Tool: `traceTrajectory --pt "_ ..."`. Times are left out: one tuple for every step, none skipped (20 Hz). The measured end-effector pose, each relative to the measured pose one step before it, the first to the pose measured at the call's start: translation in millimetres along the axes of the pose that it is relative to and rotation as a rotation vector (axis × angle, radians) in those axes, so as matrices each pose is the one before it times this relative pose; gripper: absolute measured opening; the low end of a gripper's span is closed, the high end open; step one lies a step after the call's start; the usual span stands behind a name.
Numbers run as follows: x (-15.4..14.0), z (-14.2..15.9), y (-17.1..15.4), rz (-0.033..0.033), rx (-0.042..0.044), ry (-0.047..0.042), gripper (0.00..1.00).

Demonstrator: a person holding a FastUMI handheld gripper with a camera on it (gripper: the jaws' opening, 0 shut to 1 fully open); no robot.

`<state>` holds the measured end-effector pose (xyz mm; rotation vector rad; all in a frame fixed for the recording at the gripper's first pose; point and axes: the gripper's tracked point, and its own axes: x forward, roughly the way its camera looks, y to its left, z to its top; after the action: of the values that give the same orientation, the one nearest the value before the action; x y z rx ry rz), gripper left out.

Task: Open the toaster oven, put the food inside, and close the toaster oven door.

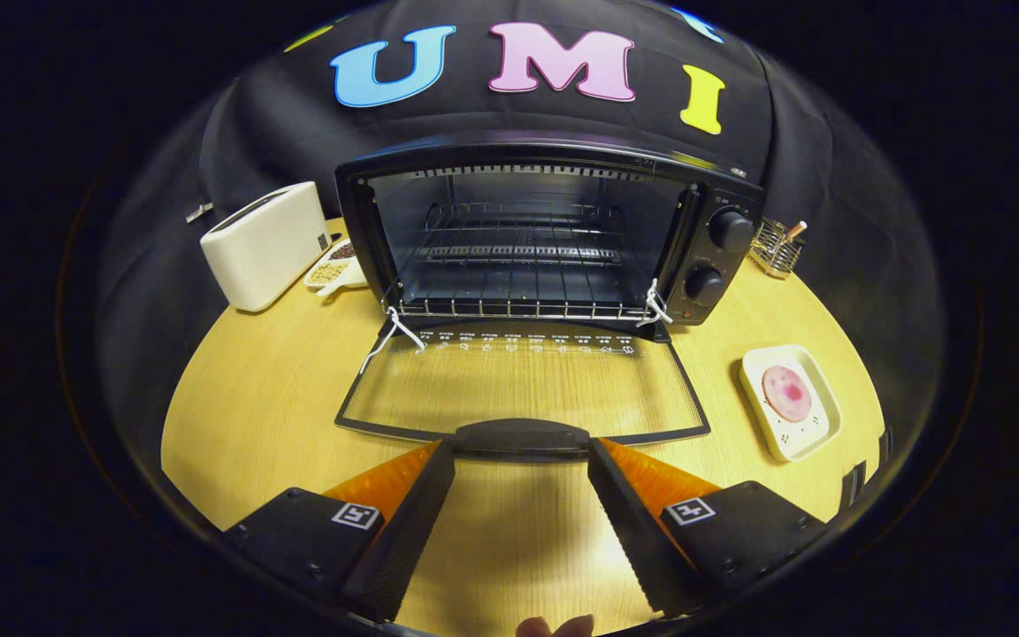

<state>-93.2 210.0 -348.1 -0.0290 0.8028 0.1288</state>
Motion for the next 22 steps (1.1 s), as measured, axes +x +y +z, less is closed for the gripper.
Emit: traceTrajectory --pt "-2.45 4.22 1.14 0.01407 0.00035 -0.00349 1.0" --pt "-2.07 3.98 -0.24 0.00922 -0.00369 -0.00709 1.0" --pt "-4.18 6.19 -1.67 0.00961 -0.00894 -0.01681 1.0" --pt "-4.2 8.67 -2.33 0.00785 -0.01394 -0.02154 1.0" --pt "-4.36 7.46 -3.27 0.00825 -0.01272 -0.02174 1.0" --pt "-4.8 8.38 -4.55 0.00547 -0.00926 -0.02002 1.0" --pt "-5.29 8.91 -5.28 0.00545 -0.00498 -0.02228 1.0" --pt "-5.09 9.63 -6.09 0.00383 0.00105 -0.02443 1.0" --pt "-5.48 8.74 -7.24 0.00406 0.00573 -0.01969 1.0" --pt "-5.01 8.06 -7.15 0.00607 0.00785 -0.01493 1.0" --pt "-5.6 7.14 -8.57 0.00466 0.00325 -0.01255 1.0" --pt "-5.82 6.48 -9.99 0.00376 -0.00423 -0.01036 1.0" --pt "-5.66 6.03 -11.06 0.00254 -0.01068 -0.01001 1.0" --pt "-5.15 6.58 -12.59 0.00148 -0.01129 -0.01231 1.0" --pt "-4.56 5.61 -10.57 0.0083 -0.0056 -0.01169 1.0" --pt "-5.52 5.81 -11.96 0.00579 -0.00488 -0.01006 1.0" --pt "-4.58 3.82 -13.15 0.00322 -0.00362 -0.00678 1.0" --pt "-4.56 3.88 -14.91 0.00255 0.00121 -0.00232 1.0" --pt "-4.65 2.59 -13.16 0.00177 0.00242 -0.00225 1.0" --pt "-3.54 2.16 -12.02 0.00099 0.00275 0.00064 1.0" --pt "-3.51 0.4 -13.82 0.00129 0.0055 0.00593 1.0" --pt "-2.44 -0.63 -15.89 -0.00033 0.01406 0.0105 1.0"
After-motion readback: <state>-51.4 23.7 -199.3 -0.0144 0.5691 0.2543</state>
